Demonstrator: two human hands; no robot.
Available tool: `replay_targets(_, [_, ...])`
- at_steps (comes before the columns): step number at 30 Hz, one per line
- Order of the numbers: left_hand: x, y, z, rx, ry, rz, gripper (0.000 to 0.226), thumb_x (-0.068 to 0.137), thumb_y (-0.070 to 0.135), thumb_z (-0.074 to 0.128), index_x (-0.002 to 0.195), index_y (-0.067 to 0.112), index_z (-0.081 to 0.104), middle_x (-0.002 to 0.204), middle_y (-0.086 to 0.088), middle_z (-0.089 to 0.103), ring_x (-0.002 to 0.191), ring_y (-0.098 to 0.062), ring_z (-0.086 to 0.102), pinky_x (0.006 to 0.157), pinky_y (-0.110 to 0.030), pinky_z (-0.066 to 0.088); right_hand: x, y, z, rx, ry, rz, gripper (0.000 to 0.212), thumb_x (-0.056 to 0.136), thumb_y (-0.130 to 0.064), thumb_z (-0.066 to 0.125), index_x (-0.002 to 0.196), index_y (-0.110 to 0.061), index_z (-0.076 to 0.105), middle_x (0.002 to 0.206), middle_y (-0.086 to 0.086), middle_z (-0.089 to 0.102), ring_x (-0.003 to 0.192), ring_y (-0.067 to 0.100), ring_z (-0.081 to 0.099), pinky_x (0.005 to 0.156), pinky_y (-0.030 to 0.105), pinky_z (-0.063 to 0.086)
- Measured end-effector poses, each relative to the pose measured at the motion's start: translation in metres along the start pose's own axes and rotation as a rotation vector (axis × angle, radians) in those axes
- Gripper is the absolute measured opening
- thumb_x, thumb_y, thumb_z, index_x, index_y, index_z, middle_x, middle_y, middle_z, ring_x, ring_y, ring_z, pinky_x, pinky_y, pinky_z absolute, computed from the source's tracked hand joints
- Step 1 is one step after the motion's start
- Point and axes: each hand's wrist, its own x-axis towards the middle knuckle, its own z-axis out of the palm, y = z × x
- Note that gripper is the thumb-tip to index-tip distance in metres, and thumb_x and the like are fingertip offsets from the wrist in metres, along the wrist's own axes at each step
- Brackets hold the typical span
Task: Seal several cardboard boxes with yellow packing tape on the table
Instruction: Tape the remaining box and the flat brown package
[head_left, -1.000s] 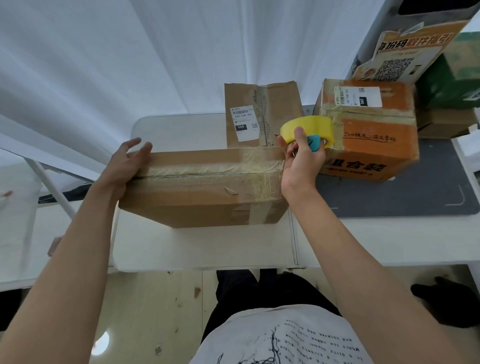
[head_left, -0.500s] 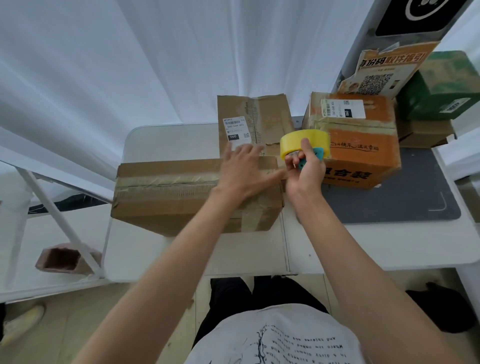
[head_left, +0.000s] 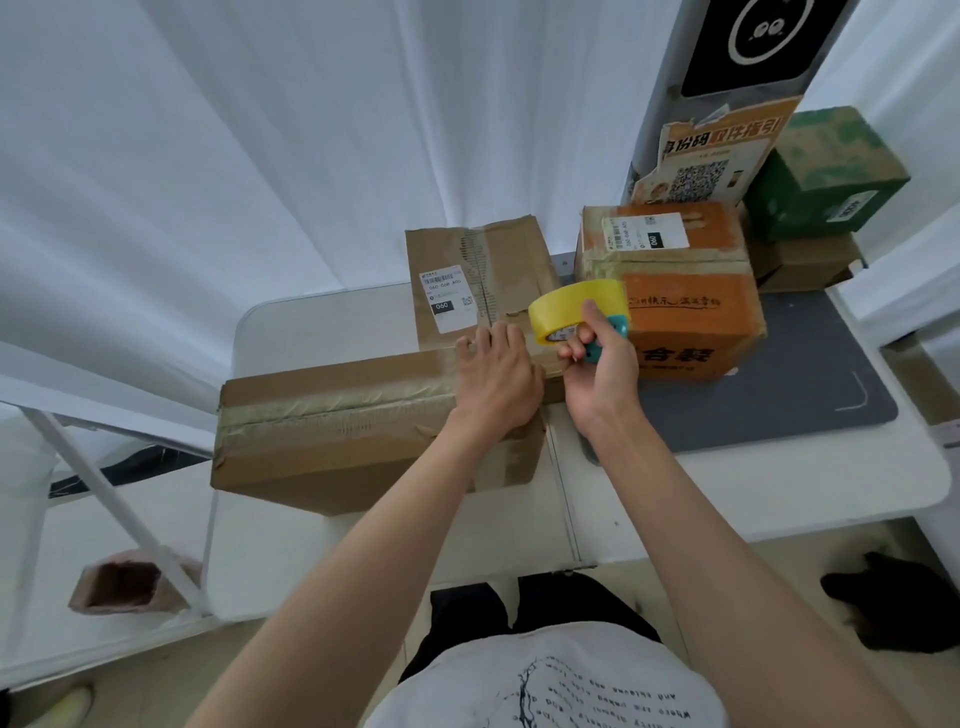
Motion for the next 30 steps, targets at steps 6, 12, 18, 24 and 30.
replay_targets(6, [-0.001, 0.003, -0.006, -0.015, 0.013, -0.025, 0.024, 0.1, 0.029, 0.043, 0.106, 0.009, 0.053, 0.105, -0.013, 0.056, 0.096, -0.034, 0.054, 0.085, -0.046, 0.039, -0.01, -0.005, 0.016, 0.031, -0.027, 0.054, 0.023, 0.094, -0.011, 0.067, 0.079, -0.017, 0.052, 0.061, -0.004, 0.038, 0.05, 0.008, 0.034, 0.052, 0.022, 0.034])
replay_targets(12, [0.002, 0.007, -0.01, 0.006, -0.066, -0.042, 0.028, 0.102, 0.03, 0.035, 0.119, 0.011, 0.046, 0.12, -0.009, 0.051, 0.112, -0.031, 0.048, 0.095, -0.046, 0.034, -0.018, -0.012, 0.021, 0.016, -0.035, 0.05, 0.022, 0.094, -0.009, 0.068, 0.08, -0.016, 0.052, 0.06, -0.004, 0.04, 0.049, 0.008, 0.036, 0.05, 0.021, 0.036])
replay_targets(18, [-0.007, 0.008, -0.008, -0.048, -0.036, -0.063, 0.032, 0.098, 0.042, 0.038, 0.109, 0.013, 0.045, 0.109, -0.004, 0.045, 0.106, -0.026, 0.044, 0.097, -0.044, 0.033, -0.02, -0.019, 0.016, 0.04, -0.017, 0.054, 0.021, 0.093, -0.009, 0.068, 0.081, -0.016, 0.054, 0.061, -0.003, 0.04, 0.049, 0.007, 0.035, 0.049, 0.021, 0.037])
replay_targets(24, [-0.005, 0.011, -0.01, -0.016, -0.049, -0.058, 0.025, 0.098, 0.029, 0.041, 0.115, 0.012, 0.046, 0.115, -0.01, 0.051, 0.107, -0.029, 0.046, 0.091, -0.046, 0.034, -0.025, -0.012, 0.01, 0.028, -0.007, 0.069, 0.021, 0.095, -0.009, 0.067, 0.081, -0.016, 0.053, 0.059, -0.004, 0.04, 0.049, 0.007, 0.035, 0.048, 0.02, 0.037])
replay_targets(30, [-0.002, -0.009, -0.031, -0.609, -0.115, -0.112, 0.045, 0.101, 0.032, 0.05, 0.14, 0.011, 0.045, 0.139, -0.005, 0.049, 0.13, -0.02, 0.042, 0.113, -0.041, 0.032, -0.025, -0.01, 0.003, 0.112, -0.018, 0.124, 0.016, 0.096, -0.013, 0.066, 0.086, -0.016, 0.054, 0.062, -0.004, 0.039, 0.051, 0.008, 0.034, 0.051, 0.02, 0.038])
